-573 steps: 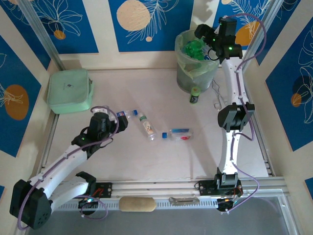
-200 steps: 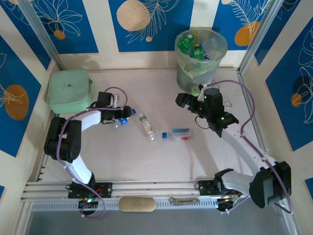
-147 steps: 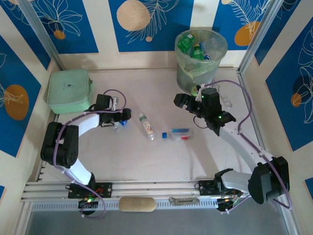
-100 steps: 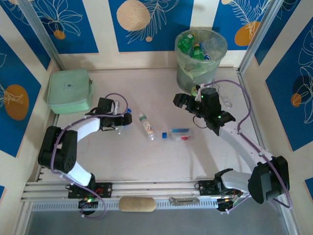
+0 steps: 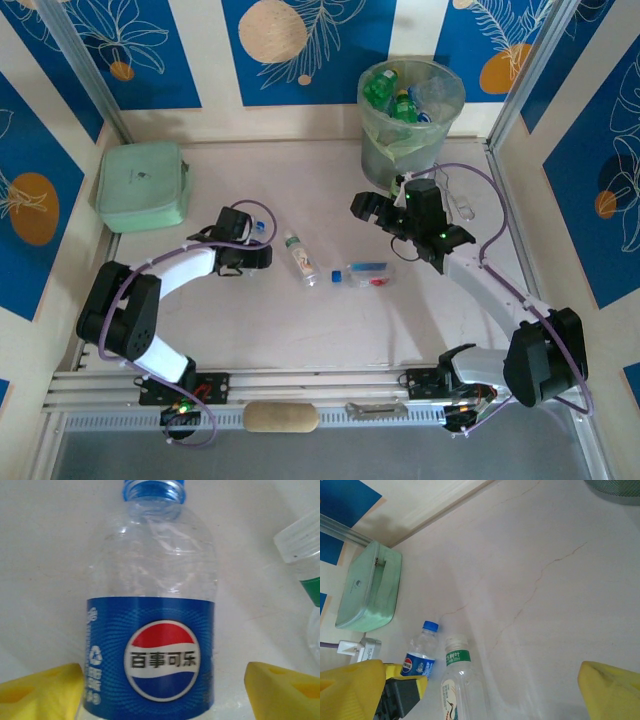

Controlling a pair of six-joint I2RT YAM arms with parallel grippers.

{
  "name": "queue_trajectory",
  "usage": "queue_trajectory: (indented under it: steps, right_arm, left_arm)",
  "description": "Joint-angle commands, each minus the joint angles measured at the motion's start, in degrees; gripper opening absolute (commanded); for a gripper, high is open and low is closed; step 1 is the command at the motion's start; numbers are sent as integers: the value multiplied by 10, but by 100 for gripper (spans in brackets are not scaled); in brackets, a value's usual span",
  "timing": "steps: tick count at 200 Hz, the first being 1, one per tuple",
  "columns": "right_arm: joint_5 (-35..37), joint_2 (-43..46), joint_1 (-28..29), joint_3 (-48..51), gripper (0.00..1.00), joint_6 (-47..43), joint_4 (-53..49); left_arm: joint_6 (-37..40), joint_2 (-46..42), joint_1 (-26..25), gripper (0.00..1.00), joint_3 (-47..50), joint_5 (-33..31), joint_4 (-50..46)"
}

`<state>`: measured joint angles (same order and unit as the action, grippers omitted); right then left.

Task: Put the plastic bottles in the bin

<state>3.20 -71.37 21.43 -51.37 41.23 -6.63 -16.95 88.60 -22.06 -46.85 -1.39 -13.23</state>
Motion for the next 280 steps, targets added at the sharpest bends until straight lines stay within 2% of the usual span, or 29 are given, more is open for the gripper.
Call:
queue_trajectory:
  steps: [1,64,108,146,176,222,280]
  right_arm:
    - [2,7,4,-15,99,6,1]
    - [1,12,4,-14,99,11,-1]
    - [-37,5,5,-20,99,19,13]
    - [-112,-30,20,-38,99,40,53]
    - [-137,-70,54,-71,98,45,67]
    - [-171,-137,93,-116,95,77,97]
    - [-189,-200,124,-157,92,91,106]
  left_arm:
    - [10,11,-6,78,0,-31,-17]
    - [8,20,-8,55,-3,-31,-9]
    - [-5,-54,-8,55,-3,17,8]
    - [-20,-113,-13,56,-8,136,63]
    - [-49,-145,-30,56,10,189,134]
    - [-65,-177,-67,56,33,200,203]
    - [-65,-187,-95,56,44,202,238]
